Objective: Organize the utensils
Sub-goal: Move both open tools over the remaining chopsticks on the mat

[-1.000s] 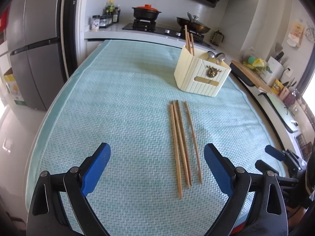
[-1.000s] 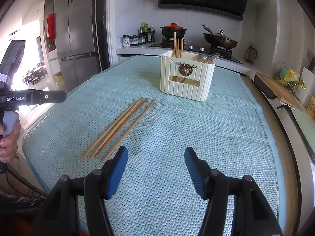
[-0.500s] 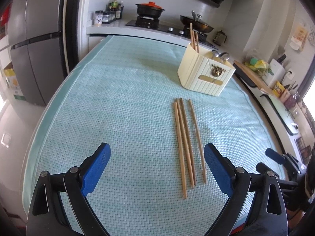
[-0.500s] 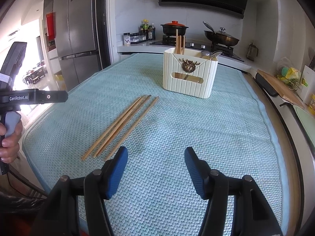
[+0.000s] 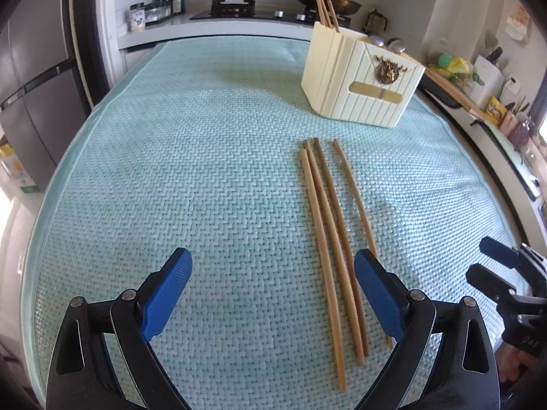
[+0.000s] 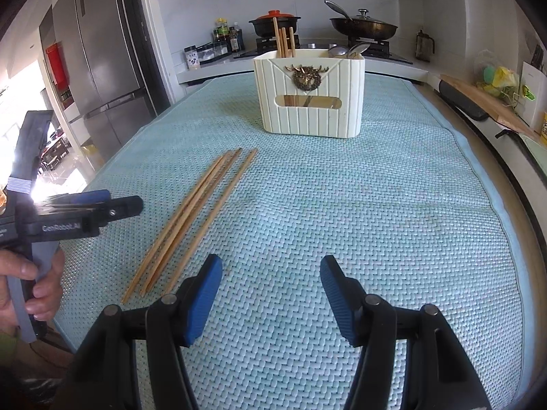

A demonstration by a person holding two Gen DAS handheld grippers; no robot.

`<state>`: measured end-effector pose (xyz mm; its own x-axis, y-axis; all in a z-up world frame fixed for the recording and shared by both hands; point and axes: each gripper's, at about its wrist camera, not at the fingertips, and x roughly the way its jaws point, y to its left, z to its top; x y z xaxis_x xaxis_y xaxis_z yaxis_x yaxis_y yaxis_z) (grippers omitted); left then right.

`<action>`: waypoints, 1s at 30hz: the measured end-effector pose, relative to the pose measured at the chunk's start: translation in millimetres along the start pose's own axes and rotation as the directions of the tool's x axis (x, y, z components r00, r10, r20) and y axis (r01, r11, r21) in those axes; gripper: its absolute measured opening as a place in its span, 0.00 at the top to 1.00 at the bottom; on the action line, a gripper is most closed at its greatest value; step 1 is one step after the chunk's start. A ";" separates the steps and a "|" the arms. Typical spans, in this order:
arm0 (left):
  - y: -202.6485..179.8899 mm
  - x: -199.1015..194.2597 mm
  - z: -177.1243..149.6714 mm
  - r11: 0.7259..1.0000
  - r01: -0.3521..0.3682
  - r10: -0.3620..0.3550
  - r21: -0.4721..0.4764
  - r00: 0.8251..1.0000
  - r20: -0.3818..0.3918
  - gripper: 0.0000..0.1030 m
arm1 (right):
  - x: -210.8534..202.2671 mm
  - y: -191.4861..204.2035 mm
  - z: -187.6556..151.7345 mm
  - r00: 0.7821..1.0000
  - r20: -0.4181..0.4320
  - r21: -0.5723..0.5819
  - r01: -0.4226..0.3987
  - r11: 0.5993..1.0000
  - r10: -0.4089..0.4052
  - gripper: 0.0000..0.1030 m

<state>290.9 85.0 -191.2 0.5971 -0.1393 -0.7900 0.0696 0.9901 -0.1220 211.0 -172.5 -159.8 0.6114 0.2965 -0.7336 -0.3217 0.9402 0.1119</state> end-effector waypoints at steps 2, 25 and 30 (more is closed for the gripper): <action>0.3 7.9 2.1 1.000 -0.001 0.001 0.005 1.000 -0.012 0.07 | 6.4 4.8 4.7 1.000 0.000 -0.014 -0.008 1.000 0.008 0.41; 34.0 52.4 22.3 0.994 -0.106 0.107 0.018 0.993 -0.055 0.07 | 72.6 48.3 34.0 0.999 -0.033 -0.148 -0.037 0.988 0.033 0.41; 30.3 50.1 14.8 0.994 -0.104 0.106 0.034 0.993 -0.053 0.07 | 90.3 59.9 27.9 0.997 -0.041 -0.245 0.049 0.968 -0.061 0.45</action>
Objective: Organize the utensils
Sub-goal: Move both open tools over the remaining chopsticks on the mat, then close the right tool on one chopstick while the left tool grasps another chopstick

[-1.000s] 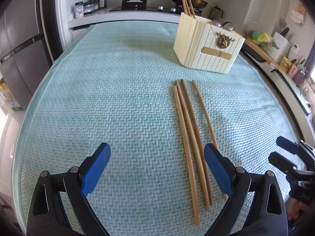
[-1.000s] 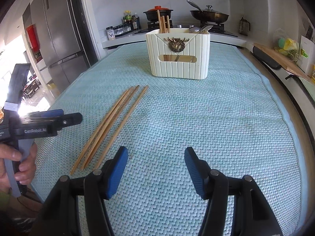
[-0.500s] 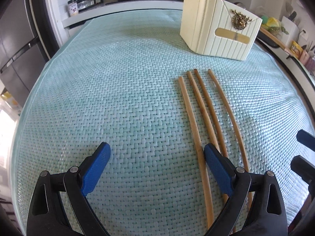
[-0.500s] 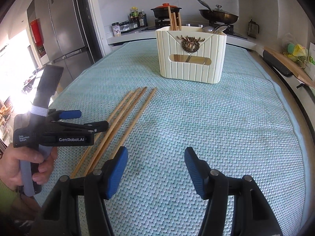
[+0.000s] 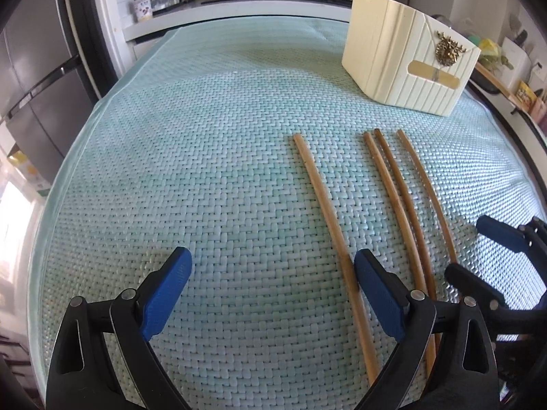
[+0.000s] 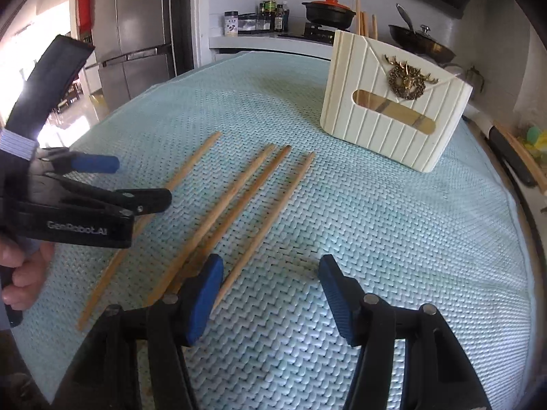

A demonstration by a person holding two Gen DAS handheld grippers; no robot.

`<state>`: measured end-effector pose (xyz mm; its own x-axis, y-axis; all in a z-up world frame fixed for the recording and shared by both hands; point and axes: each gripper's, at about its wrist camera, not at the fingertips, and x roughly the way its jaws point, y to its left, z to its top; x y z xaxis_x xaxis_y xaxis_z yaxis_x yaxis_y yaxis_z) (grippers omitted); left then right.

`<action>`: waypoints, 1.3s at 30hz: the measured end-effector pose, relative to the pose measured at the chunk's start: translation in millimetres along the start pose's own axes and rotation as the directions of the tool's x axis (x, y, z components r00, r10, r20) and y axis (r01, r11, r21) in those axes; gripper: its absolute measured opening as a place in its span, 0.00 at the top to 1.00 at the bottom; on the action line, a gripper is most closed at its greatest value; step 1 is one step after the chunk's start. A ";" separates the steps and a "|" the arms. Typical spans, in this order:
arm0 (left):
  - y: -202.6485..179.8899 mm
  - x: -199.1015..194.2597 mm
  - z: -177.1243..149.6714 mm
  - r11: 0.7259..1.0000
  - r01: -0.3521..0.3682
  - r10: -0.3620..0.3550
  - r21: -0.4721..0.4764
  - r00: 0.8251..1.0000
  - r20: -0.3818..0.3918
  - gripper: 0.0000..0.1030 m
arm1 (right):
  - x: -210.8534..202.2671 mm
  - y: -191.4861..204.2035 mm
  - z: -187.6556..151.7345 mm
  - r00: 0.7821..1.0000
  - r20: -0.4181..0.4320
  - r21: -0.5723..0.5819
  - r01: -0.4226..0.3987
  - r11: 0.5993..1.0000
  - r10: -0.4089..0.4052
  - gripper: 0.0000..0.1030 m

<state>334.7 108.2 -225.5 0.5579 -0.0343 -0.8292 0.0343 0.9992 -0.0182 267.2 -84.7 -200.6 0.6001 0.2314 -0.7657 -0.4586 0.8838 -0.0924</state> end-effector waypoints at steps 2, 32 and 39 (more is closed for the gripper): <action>-4.5 -2.0 -3.1 1.000 0.005 -0.005 0.007 1.000 0.002 0.07 | -2.3 -6.1 -3.1 0.999 -0.004 0.011 0.042 0.999 -0.042 0.63; -12.8 24.0 54.9 0.997 0.065 -0.064 0.033 0.997 -0.050 0.36 | 47.2 -91.4 44.3 0.989 -0.127 0.059 -0.073 0.996 0.080 0.81; -20.7 28.1 63.2 0.995 0.069 -0.064 0.077 0.996 -0.062 0.83 | 71.6 -98.7 74.5 0.979 -0.160 0.091 -0.115 0.989 0.129 0.94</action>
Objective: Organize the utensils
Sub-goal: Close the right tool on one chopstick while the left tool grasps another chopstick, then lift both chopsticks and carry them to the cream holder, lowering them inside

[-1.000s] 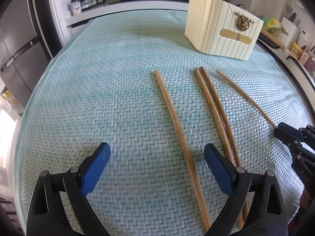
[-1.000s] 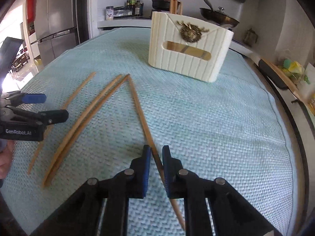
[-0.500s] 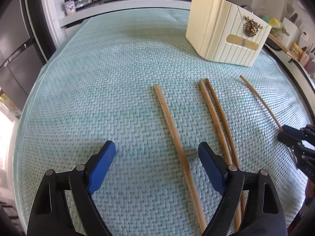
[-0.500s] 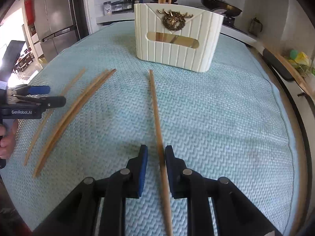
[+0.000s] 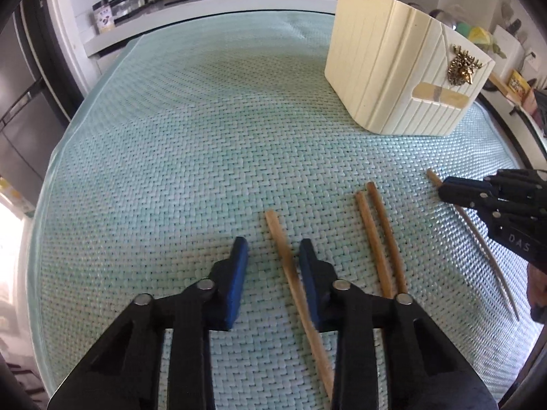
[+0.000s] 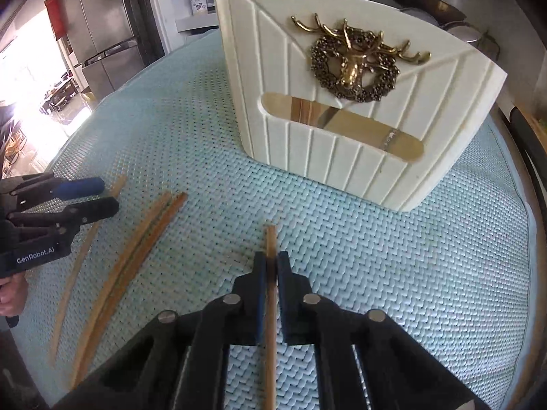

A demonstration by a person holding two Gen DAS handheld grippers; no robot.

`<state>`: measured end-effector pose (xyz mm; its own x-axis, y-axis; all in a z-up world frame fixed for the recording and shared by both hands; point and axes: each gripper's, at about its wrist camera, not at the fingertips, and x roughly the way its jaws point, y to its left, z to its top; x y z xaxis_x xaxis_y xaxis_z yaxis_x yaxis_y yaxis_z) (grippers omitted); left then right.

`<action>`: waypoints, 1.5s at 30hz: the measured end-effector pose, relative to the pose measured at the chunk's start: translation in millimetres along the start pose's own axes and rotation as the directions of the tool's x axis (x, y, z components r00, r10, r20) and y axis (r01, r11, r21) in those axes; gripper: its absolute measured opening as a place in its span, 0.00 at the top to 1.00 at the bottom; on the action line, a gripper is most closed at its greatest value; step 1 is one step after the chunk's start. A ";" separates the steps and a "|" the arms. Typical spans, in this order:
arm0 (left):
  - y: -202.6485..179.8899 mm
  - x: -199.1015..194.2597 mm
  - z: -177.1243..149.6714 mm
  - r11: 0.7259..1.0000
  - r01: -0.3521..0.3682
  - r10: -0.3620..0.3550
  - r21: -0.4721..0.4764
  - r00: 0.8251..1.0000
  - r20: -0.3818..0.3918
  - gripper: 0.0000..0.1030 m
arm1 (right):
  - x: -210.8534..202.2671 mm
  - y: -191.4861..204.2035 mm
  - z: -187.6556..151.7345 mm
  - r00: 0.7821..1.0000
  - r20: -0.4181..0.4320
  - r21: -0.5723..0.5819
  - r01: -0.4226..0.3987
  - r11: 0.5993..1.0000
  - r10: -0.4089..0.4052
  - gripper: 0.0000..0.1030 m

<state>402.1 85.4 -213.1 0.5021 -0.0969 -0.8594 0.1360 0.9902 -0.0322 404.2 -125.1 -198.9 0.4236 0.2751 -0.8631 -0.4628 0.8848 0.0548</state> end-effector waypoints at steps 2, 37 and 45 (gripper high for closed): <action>-1.6 -0.1 -0.4 1.000 0.018 -0.018 -0.010 1.000 0.005 0.92 | 1.6 -2.4 3.5 1.000 0.006 0.018 -0.016 1.000 0.016 0.94; -32.9 -240.9 8.7 0.966 0.256 -0.240 0.036 0.838 0.490 0.96 | -276.5 10.5 -53.0 0.703 0.709 0.024 -0.104 0.994 0.057 0.94; -32.2 -225.9 21.2 0.957 0.290 -0.259 0.004 0.848 0.462 0.96 | -272.4 6.2 -52.5 0.726 0.686 0.033 -0.100 0.994 0.051 0.94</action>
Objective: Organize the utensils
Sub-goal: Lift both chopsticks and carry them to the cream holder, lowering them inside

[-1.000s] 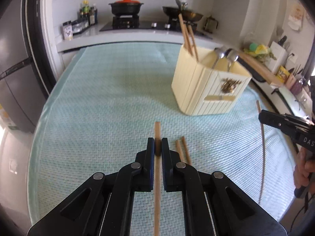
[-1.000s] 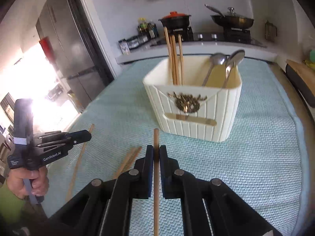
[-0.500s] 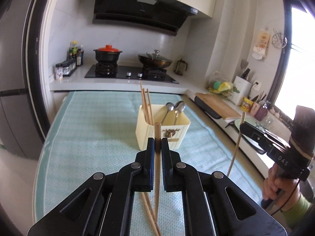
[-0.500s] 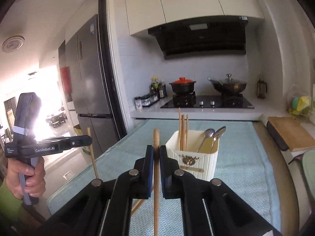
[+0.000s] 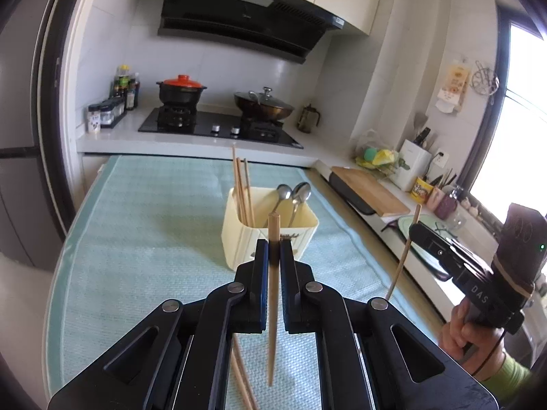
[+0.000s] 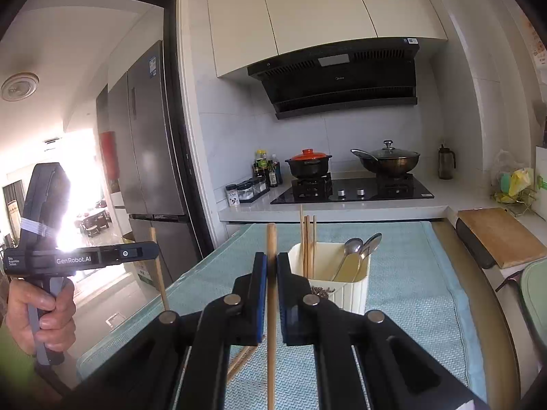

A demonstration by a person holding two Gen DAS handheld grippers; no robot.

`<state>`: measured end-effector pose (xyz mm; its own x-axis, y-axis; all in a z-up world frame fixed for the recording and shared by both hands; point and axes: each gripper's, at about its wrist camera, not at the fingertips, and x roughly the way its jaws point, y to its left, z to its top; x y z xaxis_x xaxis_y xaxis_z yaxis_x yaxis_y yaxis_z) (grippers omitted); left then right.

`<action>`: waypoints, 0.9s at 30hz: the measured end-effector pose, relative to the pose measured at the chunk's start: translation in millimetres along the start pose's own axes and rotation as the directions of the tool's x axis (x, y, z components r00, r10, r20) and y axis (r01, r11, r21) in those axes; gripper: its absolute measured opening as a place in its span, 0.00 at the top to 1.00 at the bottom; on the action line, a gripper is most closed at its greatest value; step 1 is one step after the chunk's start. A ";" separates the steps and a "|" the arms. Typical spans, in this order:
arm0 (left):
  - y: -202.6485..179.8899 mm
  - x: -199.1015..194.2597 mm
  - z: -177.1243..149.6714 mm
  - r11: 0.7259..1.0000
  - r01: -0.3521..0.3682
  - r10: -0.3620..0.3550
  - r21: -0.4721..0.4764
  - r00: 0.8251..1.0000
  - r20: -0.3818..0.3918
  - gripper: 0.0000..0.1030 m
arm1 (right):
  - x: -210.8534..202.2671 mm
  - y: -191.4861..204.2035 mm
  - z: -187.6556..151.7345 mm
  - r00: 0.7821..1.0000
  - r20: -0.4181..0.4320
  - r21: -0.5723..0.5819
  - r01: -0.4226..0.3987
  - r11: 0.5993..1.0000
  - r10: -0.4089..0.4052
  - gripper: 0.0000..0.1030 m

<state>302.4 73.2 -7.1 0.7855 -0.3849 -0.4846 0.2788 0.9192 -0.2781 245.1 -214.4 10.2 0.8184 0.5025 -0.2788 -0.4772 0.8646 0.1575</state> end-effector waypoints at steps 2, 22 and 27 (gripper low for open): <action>-0.6 6.1 3.1 1.000 0.004 -0.004 -0.004 1.000 -0.010 0.96 | 3.0 -1.8 1.2 1.000 -0.009 0.000 -0.002 1.000 0.002 0.94; -15.2 47.0 116.8 1.000 -0.006 0.006 -0.001 0.996 0.094 0.96 | 92.3 -31.2 84.6 0.999 -0.033 -0.030 -0.003 1.000 0.002 0.94; -10.8 80.1 147.1 0.997 -0.075 0.076 -0.009 0.987 0.143 0.96 | 137.9 -37.9 114.2 0.999 0.021 -0.034 0.029 0.999 -0.028 0.94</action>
<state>443.6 44.7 79.0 0.8753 -0.2984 -0.3806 0.2139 0.9447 -0.2488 412.6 -177.4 73.9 0.8381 0.4778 -0.2631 -0.4638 0.8782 0.1174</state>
